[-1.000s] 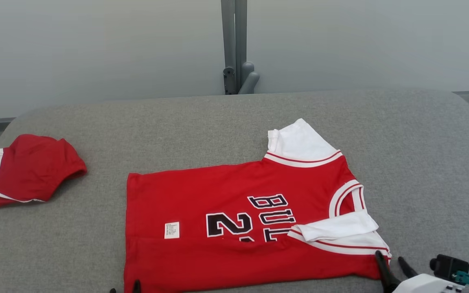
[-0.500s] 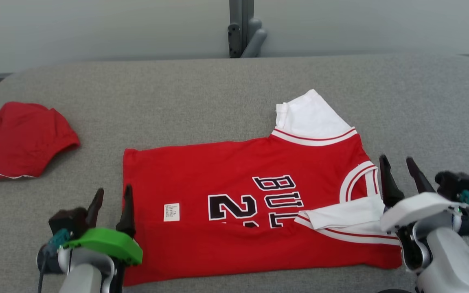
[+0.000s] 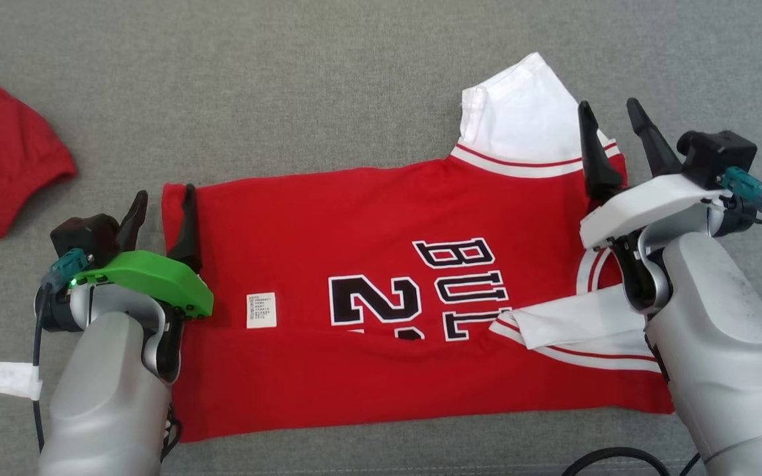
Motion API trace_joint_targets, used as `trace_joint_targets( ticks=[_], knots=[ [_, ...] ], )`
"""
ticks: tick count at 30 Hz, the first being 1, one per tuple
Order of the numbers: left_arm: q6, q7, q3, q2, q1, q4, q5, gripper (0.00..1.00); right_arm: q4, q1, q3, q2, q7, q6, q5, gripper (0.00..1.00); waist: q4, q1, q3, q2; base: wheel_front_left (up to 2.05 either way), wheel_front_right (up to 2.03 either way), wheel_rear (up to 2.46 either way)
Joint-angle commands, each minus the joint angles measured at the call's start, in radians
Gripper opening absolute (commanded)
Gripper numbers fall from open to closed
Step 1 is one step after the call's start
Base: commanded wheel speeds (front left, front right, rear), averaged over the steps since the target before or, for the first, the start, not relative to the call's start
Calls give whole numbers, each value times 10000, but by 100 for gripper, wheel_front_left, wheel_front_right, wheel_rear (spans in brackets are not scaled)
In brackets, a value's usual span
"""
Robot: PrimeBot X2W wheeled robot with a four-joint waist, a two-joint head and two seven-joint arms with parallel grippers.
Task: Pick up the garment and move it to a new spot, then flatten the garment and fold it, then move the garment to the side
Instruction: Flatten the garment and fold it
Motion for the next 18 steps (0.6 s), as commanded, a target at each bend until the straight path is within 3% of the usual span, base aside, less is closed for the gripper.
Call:
trace_joint_targets(
  ticks=[1,7,8,10,18],
  knots=[
    [23,2,0,124,-214,148,-132,100,16,-212,38,-34,1,-8,-38,100,-27,-1,723,0,0,0,0],
    [23,8,-212,38,-545,614,-462,100,353,-869,159,-128,1,-8,-122,100,82,-1,944,0,0,0,0],
    [23,8,-258,19,-520,604,-499,82,485,-975,209,-166,1,-6,-152,100,114,-1,973,0,0,0,0],
    [23,9,-360,-7,-557,483,-580,0,897,-1302,302,-269,51,-8,-201,100,179,-1,1052,0,0,0,0],
    [23,8,-1122,-54,-872,-40,-781,0,2916,-3315,675,-716,1280,-8,-513,100,597,-1,1404,0,0,0,0]
  ],
)
